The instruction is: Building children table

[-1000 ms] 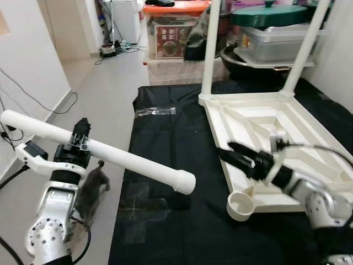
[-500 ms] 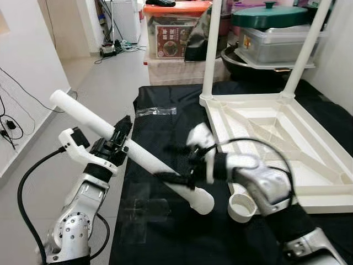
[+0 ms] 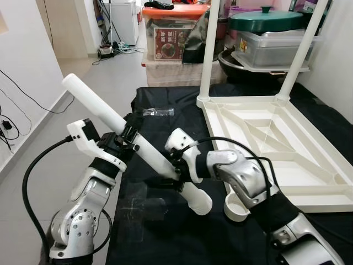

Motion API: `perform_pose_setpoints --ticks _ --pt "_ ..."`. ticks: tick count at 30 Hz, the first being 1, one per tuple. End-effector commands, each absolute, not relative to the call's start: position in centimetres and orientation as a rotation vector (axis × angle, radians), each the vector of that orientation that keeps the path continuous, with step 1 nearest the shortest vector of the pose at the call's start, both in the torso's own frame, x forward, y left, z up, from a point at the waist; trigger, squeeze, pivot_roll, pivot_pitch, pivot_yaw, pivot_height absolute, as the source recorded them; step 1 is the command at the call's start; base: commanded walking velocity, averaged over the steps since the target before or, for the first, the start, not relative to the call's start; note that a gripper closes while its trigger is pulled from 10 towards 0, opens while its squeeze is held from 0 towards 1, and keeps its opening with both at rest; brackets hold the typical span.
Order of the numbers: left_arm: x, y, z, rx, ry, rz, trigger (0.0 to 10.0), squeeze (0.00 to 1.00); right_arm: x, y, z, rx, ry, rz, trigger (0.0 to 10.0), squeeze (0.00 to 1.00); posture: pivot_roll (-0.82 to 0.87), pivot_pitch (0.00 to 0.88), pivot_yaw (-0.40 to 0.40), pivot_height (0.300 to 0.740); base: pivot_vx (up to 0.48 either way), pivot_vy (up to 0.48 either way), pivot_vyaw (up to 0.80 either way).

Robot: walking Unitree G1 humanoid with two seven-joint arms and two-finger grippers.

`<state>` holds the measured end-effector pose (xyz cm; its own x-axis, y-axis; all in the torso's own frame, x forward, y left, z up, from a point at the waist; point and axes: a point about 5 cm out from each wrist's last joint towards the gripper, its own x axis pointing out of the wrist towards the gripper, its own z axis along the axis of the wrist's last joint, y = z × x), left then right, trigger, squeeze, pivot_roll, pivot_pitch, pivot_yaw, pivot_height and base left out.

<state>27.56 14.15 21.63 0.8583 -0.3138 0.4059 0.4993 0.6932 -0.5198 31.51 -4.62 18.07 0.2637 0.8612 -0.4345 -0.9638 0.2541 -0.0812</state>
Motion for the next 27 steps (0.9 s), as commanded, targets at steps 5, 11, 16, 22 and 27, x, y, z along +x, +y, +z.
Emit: perform_pose_setpoints --ticks 5,11,16,22,27 --pt "28.1 12.7 19.8 -0.569 -0.174 -0.496 0.0 0.0 30.4 -2.5 16.4 -0.454 0.4 1.336 10.0 0.0 -0.01 0.0 -0.034 0.74 0.0 0.0 0.0" --pt "27.9 12.4 19.5 -0.565 -0.164 -0.505 0.0 0.0 30.3 -2.1 16.2 -0.458 0.41 1.336 0.0 0.0 -0.02 0.0 -0.034 0.74 0.0 0.0 0.0" --pt "27.9 12.4 19.4 -0.552 -0.16 -0.5 0.0 0.0 30.4 -2.0 16.2 -0.443 0.409 1.318 0.0 0.0 -0.01 0.0 -0.041 0.74 0.0 0.0 0.0" --pt "27.9 12.3 18.9 -0.552 -0.138 -0.479 0.0 0.0 30.6 -2.1 16.4 -0.37 0.414 1.283 0.0 0.0 -0.01 0.0 -0.05 0.74 0.0 0.0 0.0" --pt "27.7 12.4 18.6 -0.548 -0.113 -0.474 10.0 0.0 30.8 -2.6 16.5 -0.31 0.42 1.258 0.0 0.0 0.0 0.0 -0.05 0.74 0.0 0.0 0.0"
